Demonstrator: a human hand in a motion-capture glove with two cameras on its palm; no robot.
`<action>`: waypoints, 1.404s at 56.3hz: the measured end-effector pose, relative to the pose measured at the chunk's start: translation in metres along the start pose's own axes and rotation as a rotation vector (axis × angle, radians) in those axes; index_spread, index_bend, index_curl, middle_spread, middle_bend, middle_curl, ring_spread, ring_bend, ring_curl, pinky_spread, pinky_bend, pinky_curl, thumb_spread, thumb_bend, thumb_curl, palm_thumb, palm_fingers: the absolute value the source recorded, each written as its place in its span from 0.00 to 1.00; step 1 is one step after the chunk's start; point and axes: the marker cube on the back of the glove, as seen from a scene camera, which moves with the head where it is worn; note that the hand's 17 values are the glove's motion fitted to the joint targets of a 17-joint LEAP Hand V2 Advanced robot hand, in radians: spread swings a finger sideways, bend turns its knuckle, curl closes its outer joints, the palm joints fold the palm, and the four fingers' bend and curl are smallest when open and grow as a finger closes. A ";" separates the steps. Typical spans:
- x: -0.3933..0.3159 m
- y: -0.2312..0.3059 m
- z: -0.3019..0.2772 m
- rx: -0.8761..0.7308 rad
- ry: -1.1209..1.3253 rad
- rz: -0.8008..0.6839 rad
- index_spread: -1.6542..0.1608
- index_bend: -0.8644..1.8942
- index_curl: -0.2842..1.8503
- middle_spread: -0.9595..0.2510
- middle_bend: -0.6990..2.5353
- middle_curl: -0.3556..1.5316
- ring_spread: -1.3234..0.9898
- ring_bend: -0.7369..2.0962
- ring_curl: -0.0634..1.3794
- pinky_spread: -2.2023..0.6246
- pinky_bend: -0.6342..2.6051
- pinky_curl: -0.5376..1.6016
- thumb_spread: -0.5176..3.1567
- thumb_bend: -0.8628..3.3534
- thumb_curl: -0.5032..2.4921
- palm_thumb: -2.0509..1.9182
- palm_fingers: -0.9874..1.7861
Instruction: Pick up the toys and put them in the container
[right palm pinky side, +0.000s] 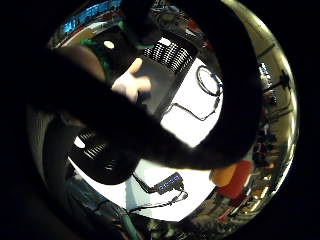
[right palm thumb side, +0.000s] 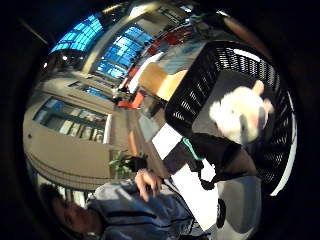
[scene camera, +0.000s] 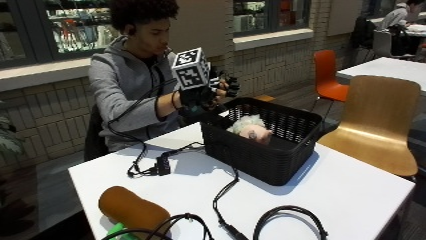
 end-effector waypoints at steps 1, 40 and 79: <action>0.005 0.003 -0.003 0.006 -0.011 0.004 0.72 0.35 0.36 0.74 0.26 0.37 0.54 0.33 0.21 0.79 0.51 0.43 0.49 0.20 0.34 0.59 0.29; 0.301 0.196 -0.033 -0.045 0.233 0.946 0.73 0.37 0.31 0.79 0.28 0.39 0.54 0.38 0.26 0.80 0.47 0.40 0.51 0.20 0.29 0.58 0.37; 0.310 0.207 0.002 0.213 0.352 0.888 0.73 0.34 0.14 0.75 0.38 0.42 0.47 0.74 0.46 0.68 0.68 0.47 0.49 0.27 0.34 0.69 0.52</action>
